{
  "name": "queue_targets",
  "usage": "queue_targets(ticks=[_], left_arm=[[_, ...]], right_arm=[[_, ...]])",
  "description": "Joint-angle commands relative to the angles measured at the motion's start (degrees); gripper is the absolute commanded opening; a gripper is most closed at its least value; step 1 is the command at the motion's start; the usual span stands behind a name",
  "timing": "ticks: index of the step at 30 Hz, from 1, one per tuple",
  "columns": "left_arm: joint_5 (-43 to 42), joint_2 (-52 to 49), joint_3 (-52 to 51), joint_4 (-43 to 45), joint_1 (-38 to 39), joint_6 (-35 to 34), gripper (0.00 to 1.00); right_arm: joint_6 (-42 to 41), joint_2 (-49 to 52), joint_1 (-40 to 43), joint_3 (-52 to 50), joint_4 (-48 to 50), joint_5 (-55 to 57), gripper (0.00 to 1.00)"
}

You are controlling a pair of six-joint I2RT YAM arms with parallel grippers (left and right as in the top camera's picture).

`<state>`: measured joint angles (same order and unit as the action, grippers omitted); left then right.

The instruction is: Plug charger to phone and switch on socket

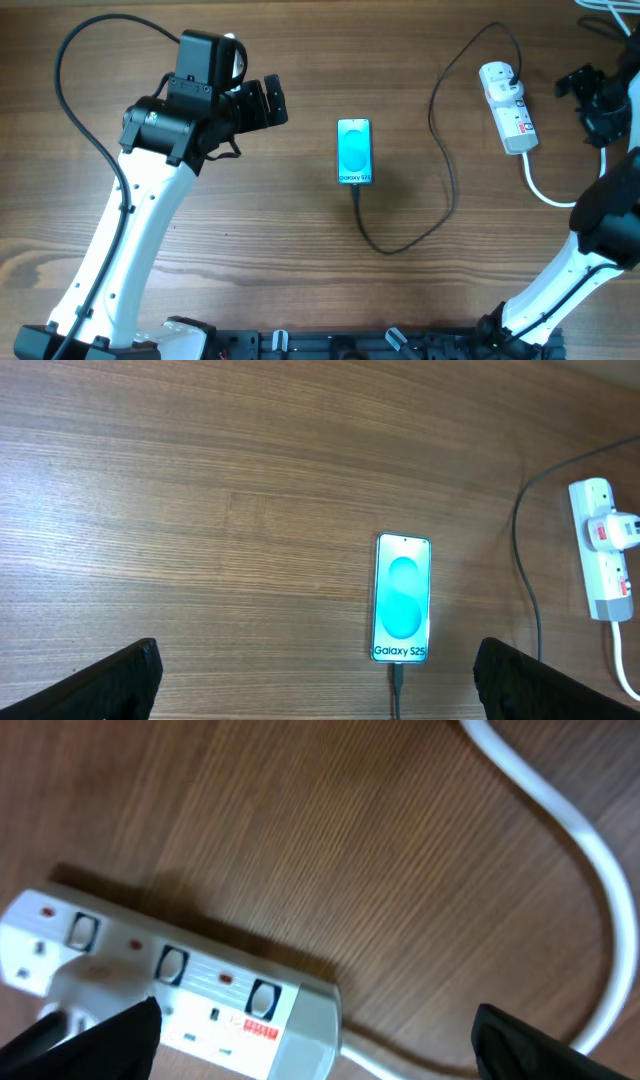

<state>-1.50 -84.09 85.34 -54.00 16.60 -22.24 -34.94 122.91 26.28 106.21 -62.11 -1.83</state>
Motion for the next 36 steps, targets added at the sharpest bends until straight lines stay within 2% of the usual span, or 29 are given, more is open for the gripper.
queue_targets(ticks=[1,12,23,27,36], left_arm=[[0.7,0.2,0.0,0.1,-0.2,-0.7,1.0],[0.7,0.2,0.0,0.1,-0.2,-0.7,1.0],[0.7,0.2,0.0,0.1,-0.2,-0.7,1.0],[0.7,0.2,0.0,0.1,-0.2,-0.7,1.0],[0.7,0.2,0.0,0.1,-0.2,-0.7,1.0]], right_arm=[[-1.2,1.4,-0.7,-4.2,3.3,0.3,1.0],[1.6,1.4,-4.2,-5.9,5.5,-1.2,0.99],[1.6,1.4,-4.4,-2.6,3.3,-0.6,0.99],[-1.7,2.5,-4.5,-2.8,3.1,3.2,1.0],[-5.6,7.4,-4.5,-2.8,4.7,3.6,1.0]])
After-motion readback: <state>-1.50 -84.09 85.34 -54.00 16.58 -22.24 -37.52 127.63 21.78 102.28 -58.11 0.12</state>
